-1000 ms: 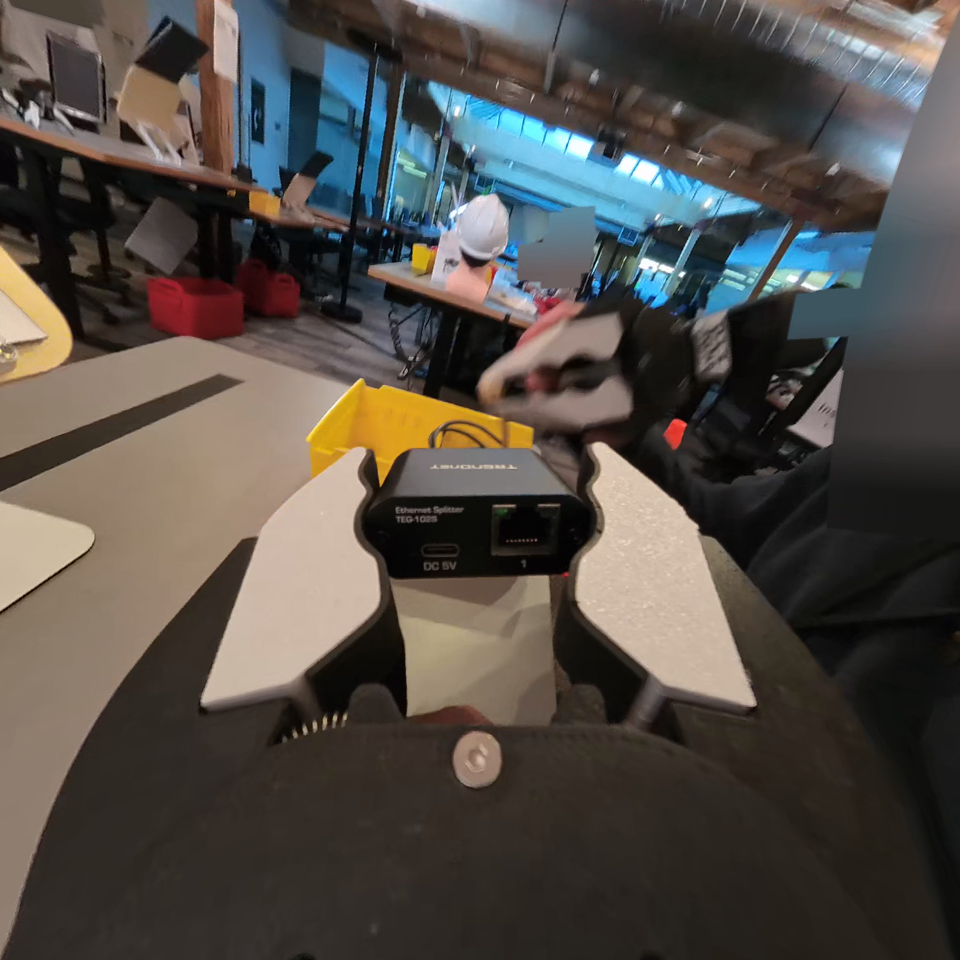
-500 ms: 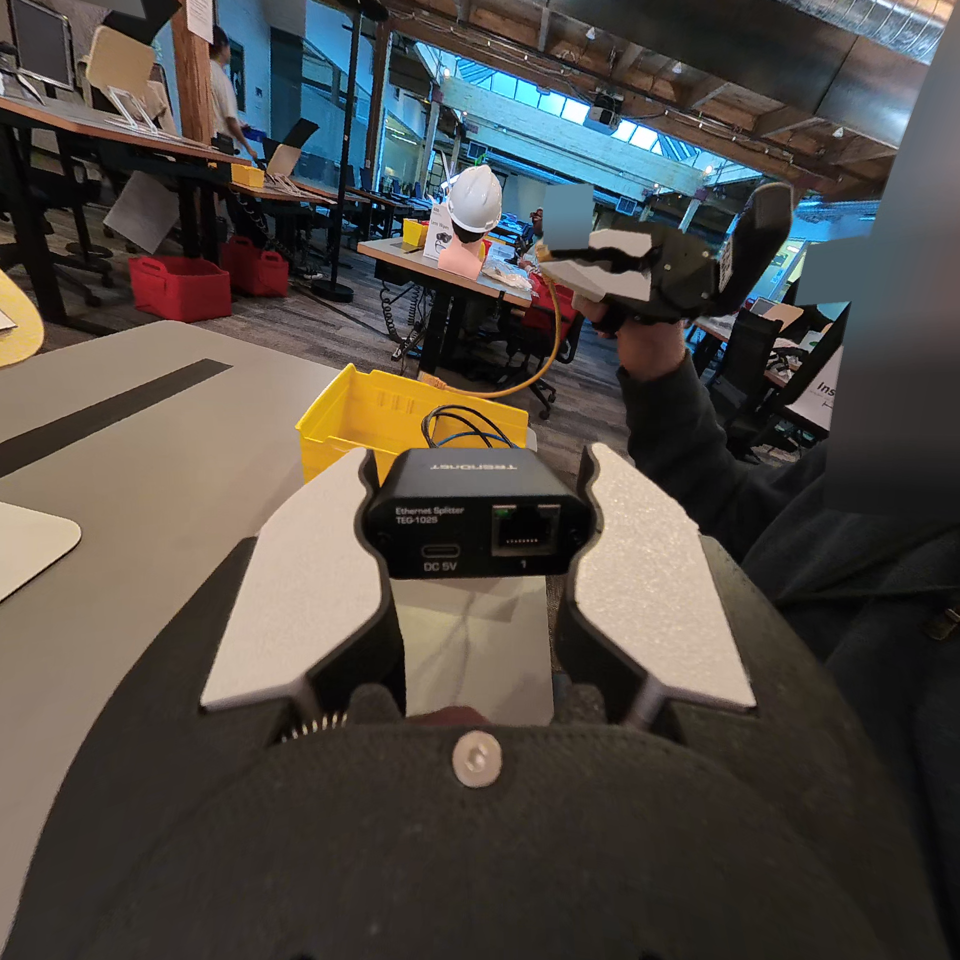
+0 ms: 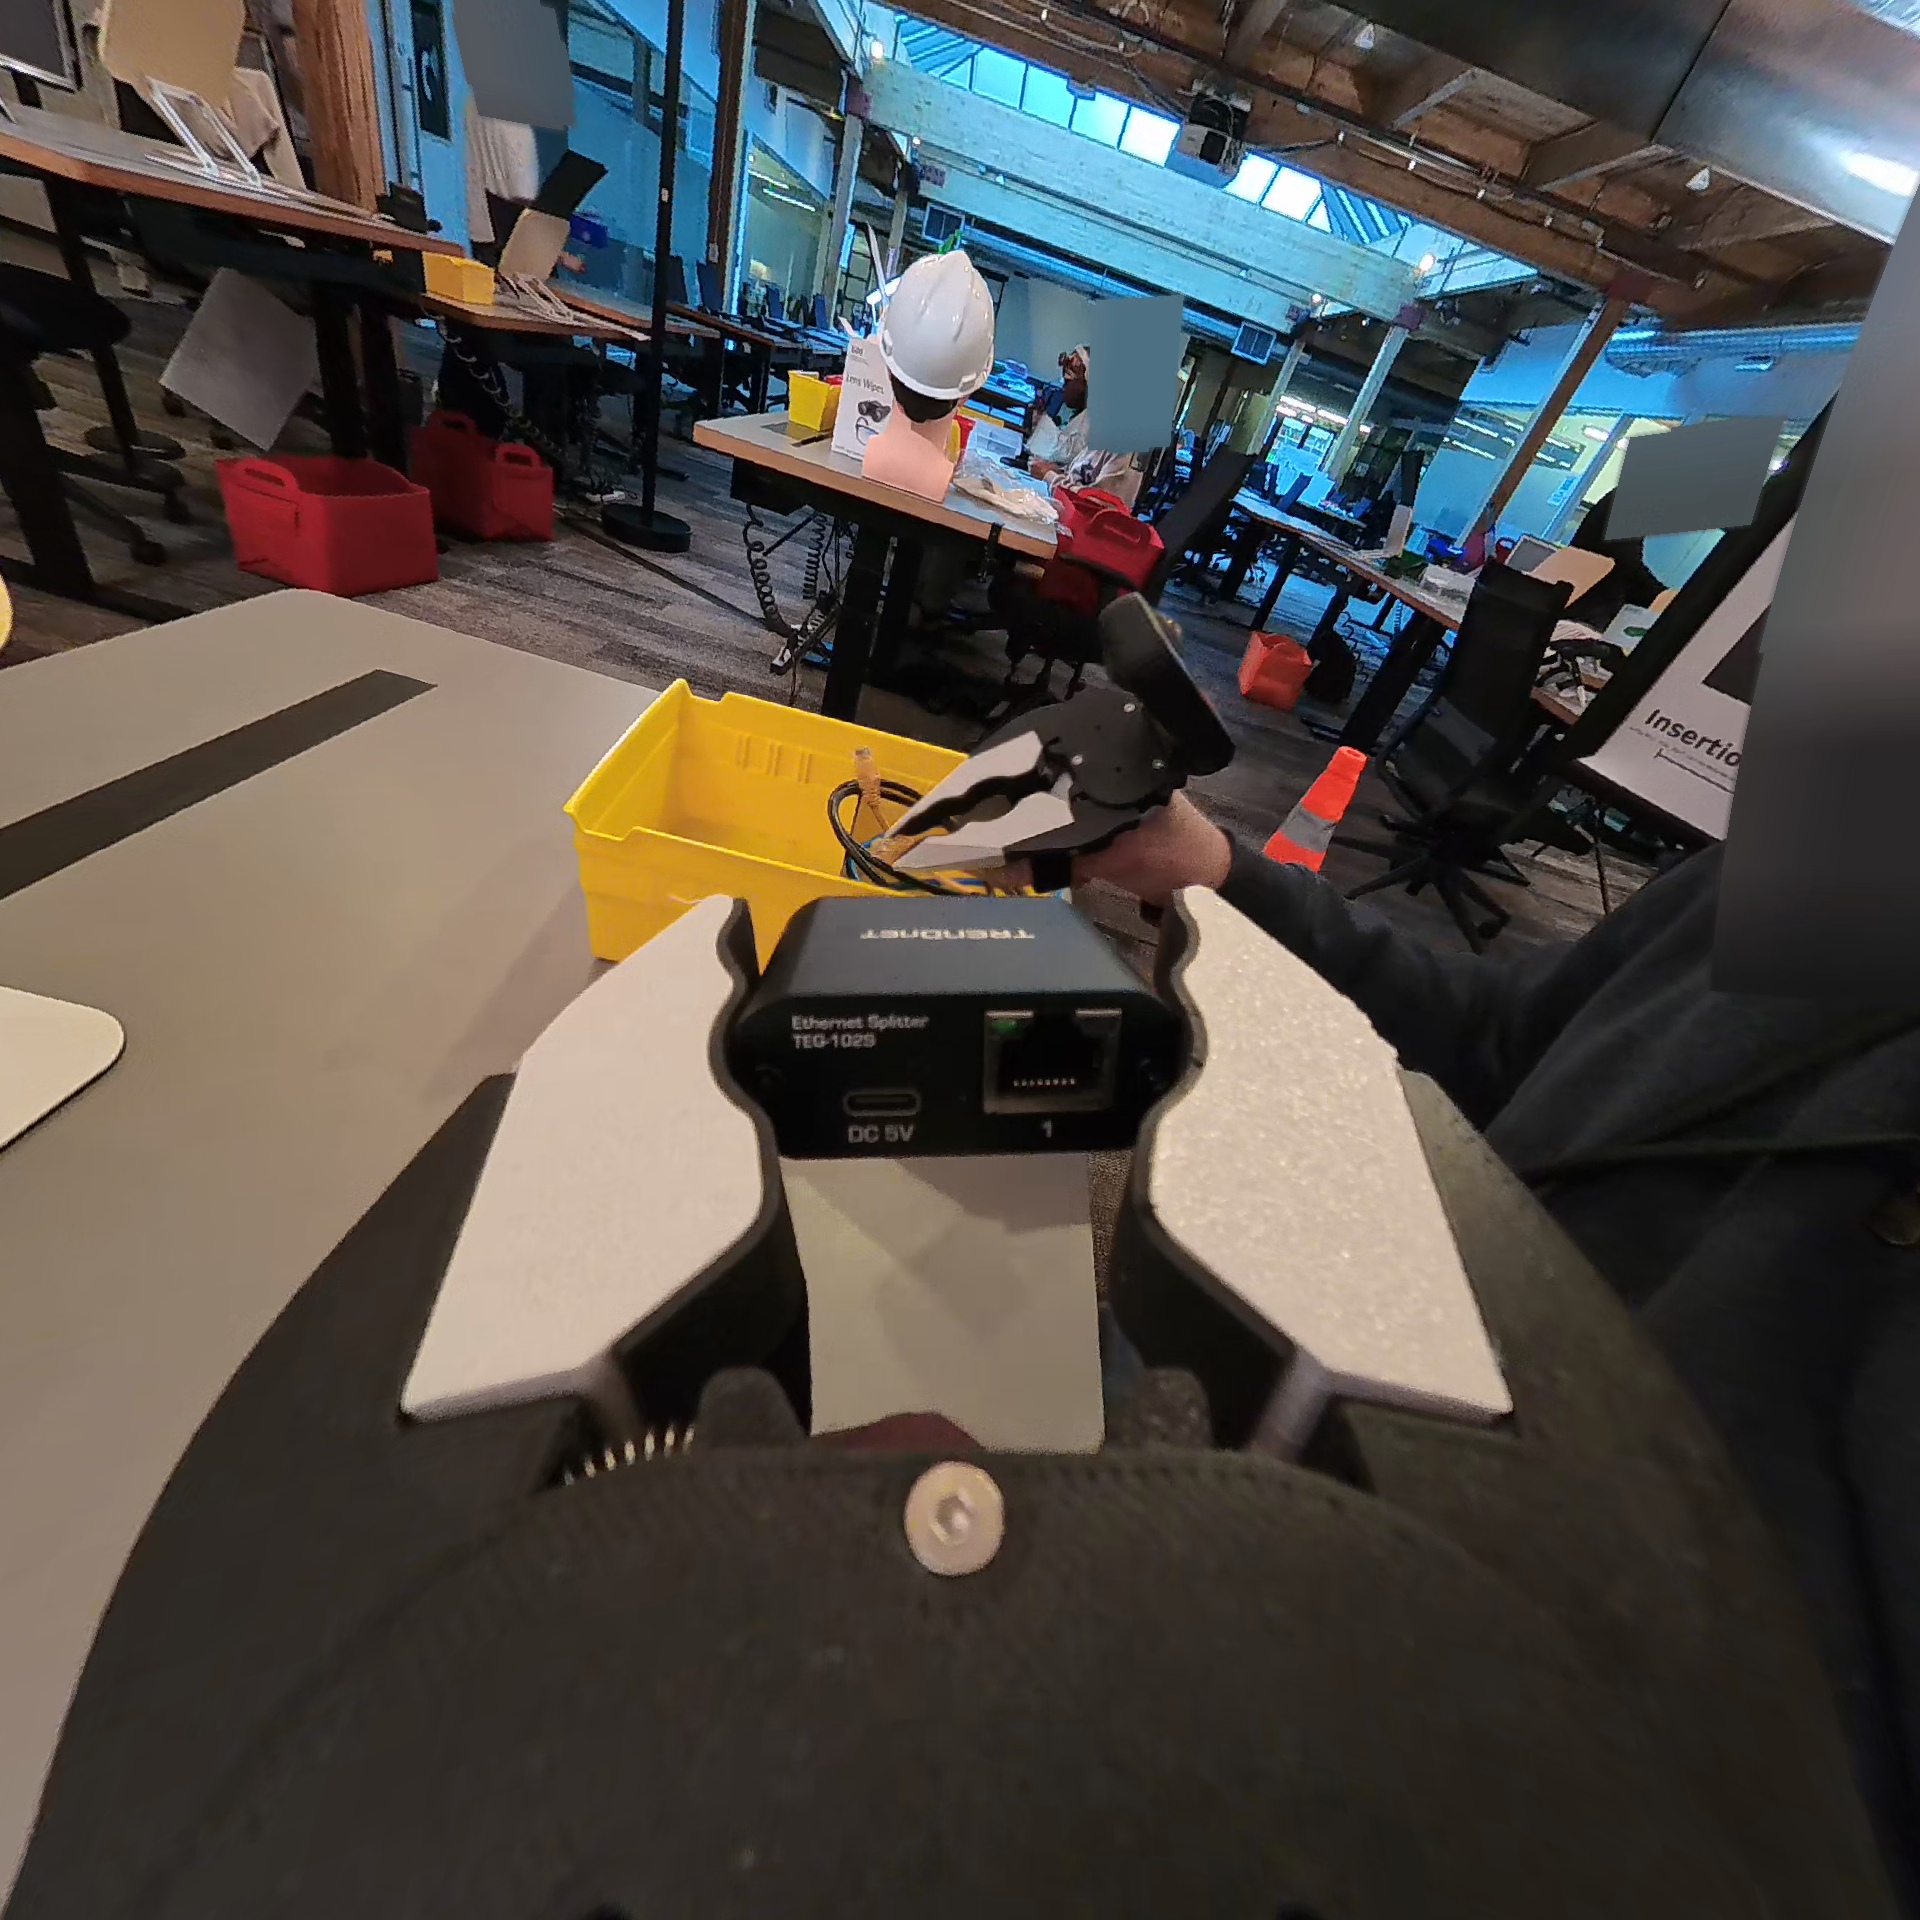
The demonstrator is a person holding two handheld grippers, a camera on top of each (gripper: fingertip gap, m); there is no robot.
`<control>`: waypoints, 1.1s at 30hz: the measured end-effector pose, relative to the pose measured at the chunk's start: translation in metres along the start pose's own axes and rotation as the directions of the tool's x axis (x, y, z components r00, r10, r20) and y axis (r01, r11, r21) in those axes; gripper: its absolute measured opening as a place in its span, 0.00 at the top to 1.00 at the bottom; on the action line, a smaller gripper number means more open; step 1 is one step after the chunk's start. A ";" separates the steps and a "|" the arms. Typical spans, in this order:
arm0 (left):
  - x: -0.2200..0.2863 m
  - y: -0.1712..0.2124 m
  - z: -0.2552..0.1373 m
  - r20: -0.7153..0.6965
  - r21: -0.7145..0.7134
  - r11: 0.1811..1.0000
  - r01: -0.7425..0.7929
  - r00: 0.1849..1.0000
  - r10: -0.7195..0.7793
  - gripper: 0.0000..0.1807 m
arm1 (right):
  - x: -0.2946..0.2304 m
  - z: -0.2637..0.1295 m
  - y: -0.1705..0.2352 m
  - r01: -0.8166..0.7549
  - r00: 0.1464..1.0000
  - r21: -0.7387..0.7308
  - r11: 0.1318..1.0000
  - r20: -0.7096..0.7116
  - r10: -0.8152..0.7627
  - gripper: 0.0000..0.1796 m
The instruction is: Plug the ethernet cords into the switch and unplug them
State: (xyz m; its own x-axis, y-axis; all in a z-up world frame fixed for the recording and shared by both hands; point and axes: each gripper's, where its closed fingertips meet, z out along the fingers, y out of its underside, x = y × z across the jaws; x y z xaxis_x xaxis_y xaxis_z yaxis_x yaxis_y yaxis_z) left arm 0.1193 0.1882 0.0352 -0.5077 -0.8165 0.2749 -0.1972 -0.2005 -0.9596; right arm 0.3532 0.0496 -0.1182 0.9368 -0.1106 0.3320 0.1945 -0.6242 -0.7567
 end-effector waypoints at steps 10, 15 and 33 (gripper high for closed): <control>-0.002 0.010 0.004 -0.009 -0.029 0.999 0.016 1.000 -0.017 0.59 | -0.013 0.002 0.026 -0.196 0.942 -0.161 0.967 0.243 0.232 0.75; -0.002 0.012 0.006 -0.008 -0.031 0.999 0.020 1.000 -0.020 0.59 | 0.005 -0.023 0.003 -0.196 0.955 -0.067 0.978 0.215 0.206 0.73; 0.034 0.042 0.038 -0.180 -0.063 0.989 0.137 0.973 -0.146 0.59 | -0.199 -0.043 -0.198 0.614 0.705 0.563 0.553 -0.076 -0.705 0.69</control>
State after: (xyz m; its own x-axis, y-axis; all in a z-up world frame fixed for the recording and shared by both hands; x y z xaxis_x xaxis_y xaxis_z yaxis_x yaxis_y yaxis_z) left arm 0.1258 0.1317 0.0020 -0.6157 -0.6677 0.4184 -0.3176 -0.2757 -0.9073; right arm 0.1159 0.1615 -0.0100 0.5007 0.3033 0.8108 0.8468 0.0226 -0.5314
